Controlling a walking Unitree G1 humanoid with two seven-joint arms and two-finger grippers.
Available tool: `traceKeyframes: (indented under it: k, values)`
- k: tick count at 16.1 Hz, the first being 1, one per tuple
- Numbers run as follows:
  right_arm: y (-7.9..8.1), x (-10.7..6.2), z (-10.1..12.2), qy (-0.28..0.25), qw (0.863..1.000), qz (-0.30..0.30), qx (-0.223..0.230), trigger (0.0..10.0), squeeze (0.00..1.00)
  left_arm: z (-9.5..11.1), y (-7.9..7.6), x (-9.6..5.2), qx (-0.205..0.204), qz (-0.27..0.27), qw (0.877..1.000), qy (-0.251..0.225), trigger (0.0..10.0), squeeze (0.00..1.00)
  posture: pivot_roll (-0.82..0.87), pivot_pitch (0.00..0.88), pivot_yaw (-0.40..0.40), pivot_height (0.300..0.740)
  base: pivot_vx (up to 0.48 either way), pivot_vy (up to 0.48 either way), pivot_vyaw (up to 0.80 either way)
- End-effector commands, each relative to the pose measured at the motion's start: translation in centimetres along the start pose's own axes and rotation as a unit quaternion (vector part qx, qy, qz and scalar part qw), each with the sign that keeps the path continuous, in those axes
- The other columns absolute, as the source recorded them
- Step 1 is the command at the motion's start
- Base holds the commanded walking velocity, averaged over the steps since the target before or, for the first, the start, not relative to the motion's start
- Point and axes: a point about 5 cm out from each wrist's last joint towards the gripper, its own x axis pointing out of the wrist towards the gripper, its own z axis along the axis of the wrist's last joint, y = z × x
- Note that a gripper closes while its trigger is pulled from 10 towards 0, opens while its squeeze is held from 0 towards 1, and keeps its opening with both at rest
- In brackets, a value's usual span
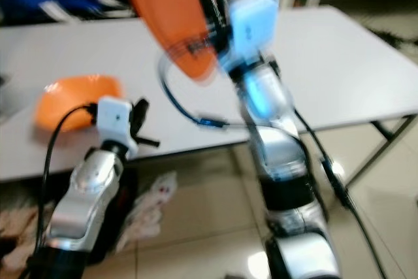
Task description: Setting the table
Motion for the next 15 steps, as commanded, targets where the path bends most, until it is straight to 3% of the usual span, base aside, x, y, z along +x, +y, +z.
traceKeyframes:
  k: [1, 4, 10, 15]
  values:
    - [-1.5, 0.1, -1.7, 0.035, 0.998, -0.036, 0.042, 0.0, 0.00, -0.1, 0.0, 0.0, 0.000, 0.001, 1.000, -0.001, 10.0, 0.00, -0.02, 0.000, 0.010, 0.740, 0.000, 0.000, 0.00]
    - [-3.6, 1.6, -3.6, 0.065, 0.980, -0.118, 0.148, 0.0, 0.00, -0.1, 0.1, 0.0, 0.012, 0.003, 1.000, 0.000, 10.0, 0.00, 0.02, 0.000, 0.003, 0.740, 0.000, 0.000, 0.00]
    - [-5.7, 3.2, -5.9, 0.074, 0.938, -0.209, 0.266, 0.0, 0.00, -0.1, 0.8, -0.8, 0.015, 0.008, 1.000, 0.005, 10.0, 0.00, 0.07, 0.000, 0.004, 0.740, 0.000, 0.000, 0.00]
    - [-7.4, 1.3, -9.3, 0.141, 0.891, -0.296, 0.315, 0.0, 0.00, -0.1, 0.7, -1.5, 0.016, 0.004, 1.000, 0.013, 10.0, 0.00, 0.10, 0.000, 0.007, 0.740, 0.000, 0.000, 0.00]
